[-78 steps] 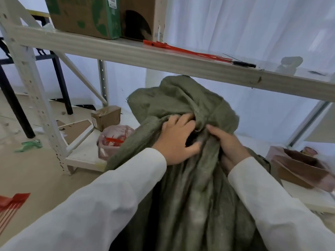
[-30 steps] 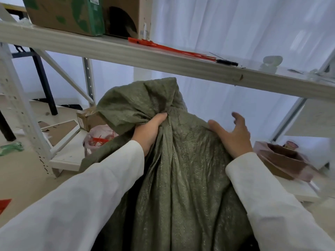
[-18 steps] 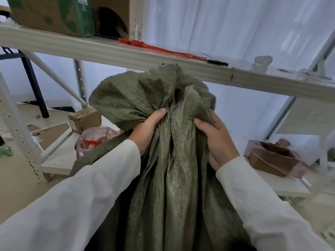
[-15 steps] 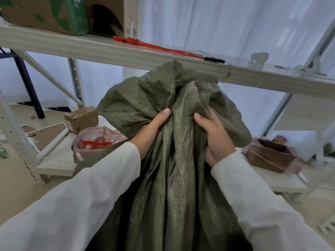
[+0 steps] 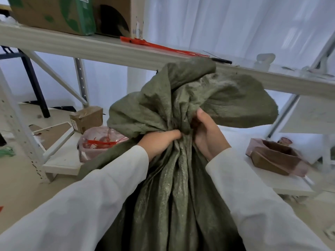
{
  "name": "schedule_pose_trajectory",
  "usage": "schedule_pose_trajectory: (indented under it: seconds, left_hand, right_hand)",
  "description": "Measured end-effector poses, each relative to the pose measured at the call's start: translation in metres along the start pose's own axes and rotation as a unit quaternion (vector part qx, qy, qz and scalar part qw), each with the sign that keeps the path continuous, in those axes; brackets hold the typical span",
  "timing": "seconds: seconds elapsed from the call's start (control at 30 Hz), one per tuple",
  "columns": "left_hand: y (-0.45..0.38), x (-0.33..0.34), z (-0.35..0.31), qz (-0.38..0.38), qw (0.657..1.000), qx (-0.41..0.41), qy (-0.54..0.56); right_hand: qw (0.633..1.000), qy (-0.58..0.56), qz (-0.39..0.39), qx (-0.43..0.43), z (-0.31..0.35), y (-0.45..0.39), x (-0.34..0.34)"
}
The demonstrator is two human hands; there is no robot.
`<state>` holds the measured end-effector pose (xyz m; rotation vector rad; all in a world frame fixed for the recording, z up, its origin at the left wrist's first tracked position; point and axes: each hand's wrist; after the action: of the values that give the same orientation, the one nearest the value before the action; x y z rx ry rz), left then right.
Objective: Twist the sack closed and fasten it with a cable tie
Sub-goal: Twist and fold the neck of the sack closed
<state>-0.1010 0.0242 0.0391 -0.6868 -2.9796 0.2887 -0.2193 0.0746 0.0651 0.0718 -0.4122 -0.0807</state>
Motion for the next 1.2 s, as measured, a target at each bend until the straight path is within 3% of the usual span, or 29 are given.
schedule_pose_trajectory:
  seconds: [0.1,0.2,0.27,0.4,0.5,0.57,0.63,0.8,0.97,1.03,1.2]
  left_hand:
    - [-0.005,-0.009,-0.012,-0.096,0.995,-0.018,0.035]
    - [-0.014,-0.023,-0.025,-0.146,0.982,0.005,0.121]
    - [-0.020,-0.031,-0.026,-0.161,0.972,0.022,0.169]
    - [-0.014,-0.027,-0.019,-0.112,0.987,0.008,0.112]
    - [-0.005,-0.015,0.000,0.008,0.998,0.017,-0.057]
    - [0.000,-0.010,0.005,0.052,0.994,0.001,-0.094]
    - [0.003,-0.009,-0.001,0.034,0.996,0.003,-0.084]
    - [0.000,-0.018,-0.013,-0.061,0.997,0.048,-0.013]
    - [0.002,-0.012,-0.009,-0.082,0.992,0.081,-0.052]
    - [0.000,-0.012,-0.008,-0.109,0.988,0.095,-0.061]
    - [0.001,-0.008,-0.015,-0.103,0.982,0.130,-0.093]
  right_hand:
    - [0.969,0.223,-0.107,-0.002,-0.002,-0.006,-0.021]
    - [0.909,0.400,-0.028,0.109,-0.018,-0.002,-0.033]
    - [0.878,0.466,0.004,0.109,-0.028,-0.001,-0.029]
    - [0.824,0.556,-0.112,0.019,-0.037,-0.006,-0.028]
    - [0.738,0.650,-0.090,0.155,-0.050,-0.011,-0.042]
    - [0.694,0.686,-0.054,0.213,-0.055,-0.013,-0.049]
    - [0.706,0.676,-0.055,0.201,-0.037,-0.006,-0.044]
    - [0.864,0.472,-0.078,0.155,-0.005,0.011,-0.041]
    - [0.875,0.476,0.018,0.084,-0.018,0.010,-0.027]
    - [0.892,0.448,0.018,0.051,-0.019,0.008,-0.024]
    - [0.926,0.369,0.048,0.070,-0.028,0.005,-0.023]
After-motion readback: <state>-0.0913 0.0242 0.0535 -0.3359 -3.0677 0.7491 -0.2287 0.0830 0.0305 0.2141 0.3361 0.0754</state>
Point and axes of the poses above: each hand's wrist, its own y-axis away from the middle knuckle, its own x-axis out of the palm, z = x × y, and after that the axes turned 14 degrees about x, right-handed
